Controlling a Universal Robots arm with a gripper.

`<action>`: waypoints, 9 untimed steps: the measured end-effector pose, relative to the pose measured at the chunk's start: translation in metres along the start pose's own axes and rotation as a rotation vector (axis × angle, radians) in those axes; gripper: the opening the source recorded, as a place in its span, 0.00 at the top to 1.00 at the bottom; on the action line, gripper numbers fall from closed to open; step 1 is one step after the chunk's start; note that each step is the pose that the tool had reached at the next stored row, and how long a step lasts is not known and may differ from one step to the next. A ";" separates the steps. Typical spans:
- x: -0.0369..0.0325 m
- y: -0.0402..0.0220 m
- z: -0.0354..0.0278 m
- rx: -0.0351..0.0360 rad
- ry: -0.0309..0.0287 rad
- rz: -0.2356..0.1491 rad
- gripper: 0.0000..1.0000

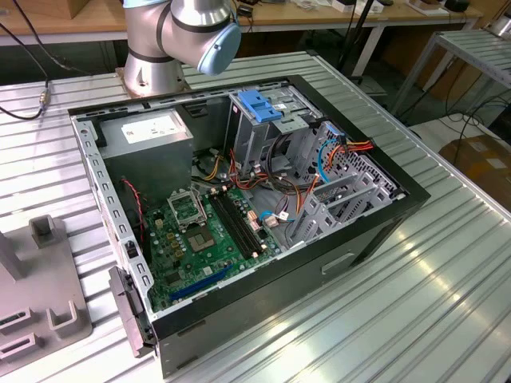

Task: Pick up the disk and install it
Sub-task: 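Pick up the disk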

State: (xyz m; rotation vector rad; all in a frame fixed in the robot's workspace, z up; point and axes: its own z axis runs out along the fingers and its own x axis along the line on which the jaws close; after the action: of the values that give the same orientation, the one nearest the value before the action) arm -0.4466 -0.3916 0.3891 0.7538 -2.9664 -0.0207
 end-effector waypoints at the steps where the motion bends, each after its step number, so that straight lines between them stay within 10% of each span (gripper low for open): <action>1: 0.0000 0.0000 0.0000 0.0014 0.0004 -0.018 0.90; 9: 0.0000 0.0000 0.0001 0.0187 0.0070 -0.242 0.90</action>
State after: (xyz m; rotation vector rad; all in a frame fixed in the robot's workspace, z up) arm -0.4466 -0.3916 0.3890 1.1082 -2.8531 -0.0052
